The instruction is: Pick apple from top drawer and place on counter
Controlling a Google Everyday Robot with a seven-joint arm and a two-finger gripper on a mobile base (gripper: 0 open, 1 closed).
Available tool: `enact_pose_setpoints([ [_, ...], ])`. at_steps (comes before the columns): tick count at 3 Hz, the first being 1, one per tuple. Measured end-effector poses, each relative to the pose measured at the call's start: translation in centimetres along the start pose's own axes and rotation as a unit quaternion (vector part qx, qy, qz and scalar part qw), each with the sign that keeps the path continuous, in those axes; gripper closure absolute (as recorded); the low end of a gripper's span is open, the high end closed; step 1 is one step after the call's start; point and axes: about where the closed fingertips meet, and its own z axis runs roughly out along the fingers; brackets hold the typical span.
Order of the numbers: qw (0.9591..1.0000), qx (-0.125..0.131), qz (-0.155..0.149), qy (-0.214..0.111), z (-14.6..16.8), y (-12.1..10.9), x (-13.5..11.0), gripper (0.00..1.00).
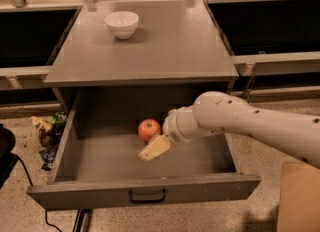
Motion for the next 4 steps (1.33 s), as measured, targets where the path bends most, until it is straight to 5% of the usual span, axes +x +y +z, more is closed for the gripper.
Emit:
enact_pose_setpoints([
  [3, 0.9974, 0.033, 0.037, -0.053, 7.3, -3.8, 0.8, 0.00],
  [4, 0.9964, 0.030, 0.042, -0.067, 8.7, -4.7, 0.7, 0.10],
])
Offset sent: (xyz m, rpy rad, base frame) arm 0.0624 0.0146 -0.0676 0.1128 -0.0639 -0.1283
